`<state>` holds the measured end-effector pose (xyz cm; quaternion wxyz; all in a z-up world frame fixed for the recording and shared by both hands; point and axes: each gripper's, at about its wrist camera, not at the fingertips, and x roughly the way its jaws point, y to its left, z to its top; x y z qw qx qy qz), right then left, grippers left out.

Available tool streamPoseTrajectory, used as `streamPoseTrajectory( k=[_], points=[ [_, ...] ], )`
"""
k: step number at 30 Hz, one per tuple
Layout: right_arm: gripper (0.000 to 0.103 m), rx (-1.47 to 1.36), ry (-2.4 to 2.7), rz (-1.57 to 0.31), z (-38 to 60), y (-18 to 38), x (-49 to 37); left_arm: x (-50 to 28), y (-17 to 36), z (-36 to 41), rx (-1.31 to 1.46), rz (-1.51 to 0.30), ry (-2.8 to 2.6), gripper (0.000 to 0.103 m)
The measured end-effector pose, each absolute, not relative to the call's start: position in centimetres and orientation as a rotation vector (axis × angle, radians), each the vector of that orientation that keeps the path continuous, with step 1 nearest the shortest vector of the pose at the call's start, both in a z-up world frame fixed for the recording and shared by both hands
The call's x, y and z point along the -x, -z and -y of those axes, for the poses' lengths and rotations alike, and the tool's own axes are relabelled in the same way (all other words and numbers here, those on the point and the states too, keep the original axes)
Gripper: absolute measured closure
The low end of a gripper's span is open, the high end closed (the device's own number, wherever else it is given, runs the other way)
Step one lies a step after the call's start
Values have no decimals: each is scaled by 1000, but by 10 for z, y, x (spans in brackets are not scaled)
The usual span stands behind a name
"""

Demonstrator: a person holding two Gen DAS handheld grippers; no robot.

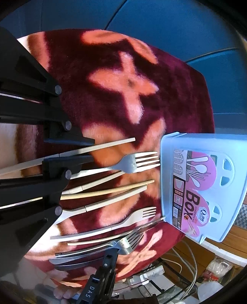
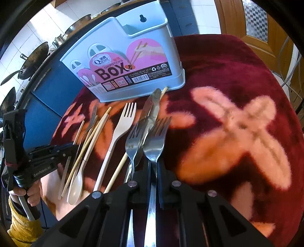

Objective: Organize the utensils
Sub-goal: 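Close the left tool on a silver knife while the right tool closes on a silver fork, then lift the knife with the left tool while the right tool carries the fork to the blue holder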

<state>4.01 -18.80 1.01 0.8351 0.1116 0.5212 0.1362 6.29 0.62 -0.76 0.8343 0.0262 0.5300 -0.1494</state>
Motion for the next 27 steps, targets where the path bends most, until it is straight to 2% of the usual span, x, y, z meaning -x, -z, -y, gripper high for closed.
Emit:
streamPoseTrajectory(
  k=[3, 14, 27],
  points=[
    [95, -225, -282, -1061, 186, -16, -32, -60, 4, -11, -9, -1095, 335, 100],
    [97, -224, -260, -762, 190, -73, 8, -30, -42, -11, 57, -867, 367, 100],
    [100, -185, -226, -579, 186, -115, 14, -38, -105, 1, 128, -687, 403, 100]
  ],
)
